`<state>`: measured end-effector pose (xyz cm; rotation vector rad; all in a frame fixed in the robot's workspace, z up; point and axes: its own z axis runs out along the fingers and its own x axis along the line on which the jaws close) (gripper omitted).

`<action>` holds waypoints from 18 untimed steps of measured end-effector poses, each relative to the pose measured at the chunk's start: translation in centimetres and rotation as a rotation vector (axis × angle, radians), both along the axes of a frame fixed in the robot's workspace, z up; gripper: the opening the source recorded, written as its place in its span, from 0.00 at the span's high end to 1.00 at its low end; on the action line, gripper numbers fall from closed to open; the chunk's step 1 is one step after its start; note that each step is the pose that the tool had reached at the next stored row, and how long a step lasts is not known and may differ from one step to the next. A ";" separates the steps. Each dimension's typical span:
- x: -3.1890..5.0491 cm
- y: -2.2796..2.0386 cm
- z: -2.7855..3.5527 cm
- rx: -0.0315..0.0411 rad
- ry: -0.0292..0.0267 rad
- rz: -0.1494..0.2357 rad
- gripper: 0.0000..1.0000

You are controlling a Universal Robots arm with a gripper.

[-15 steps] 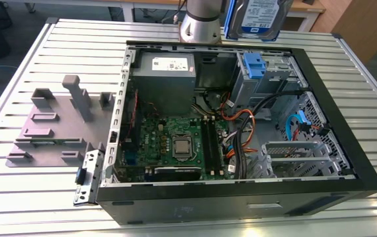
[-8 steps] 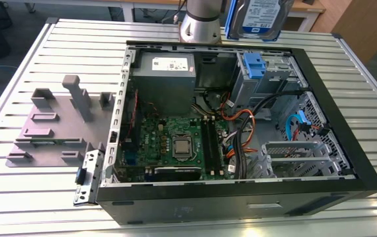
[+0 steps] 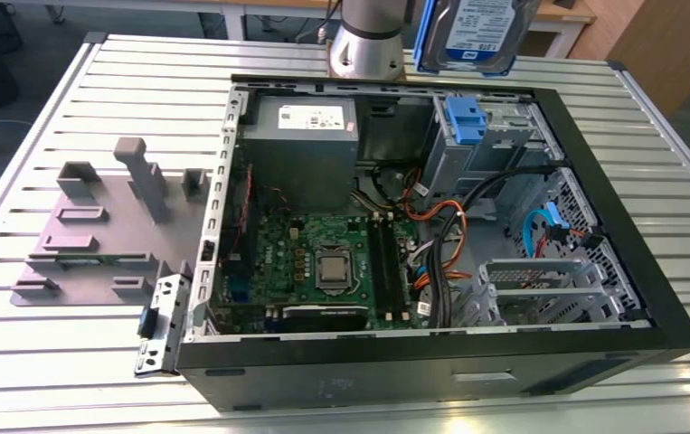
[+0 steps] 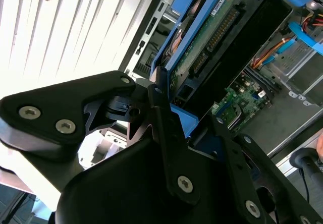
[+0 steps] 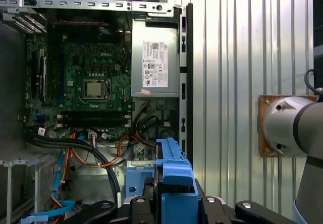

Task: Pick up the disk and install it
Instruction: 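Pick up the disk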

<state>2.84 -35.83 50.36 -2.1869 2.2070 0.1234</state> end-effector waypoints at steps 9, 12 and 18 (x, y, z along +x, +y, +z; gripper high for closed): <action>0.32 0.00 0.00 0.0001 0.0000 0.000 0.63; 0.44 0.00 0.00 0.0000 0.0000 0.000 0.63; 0.67 0.00 0.00 0.0000 0.0000 0.000 0.63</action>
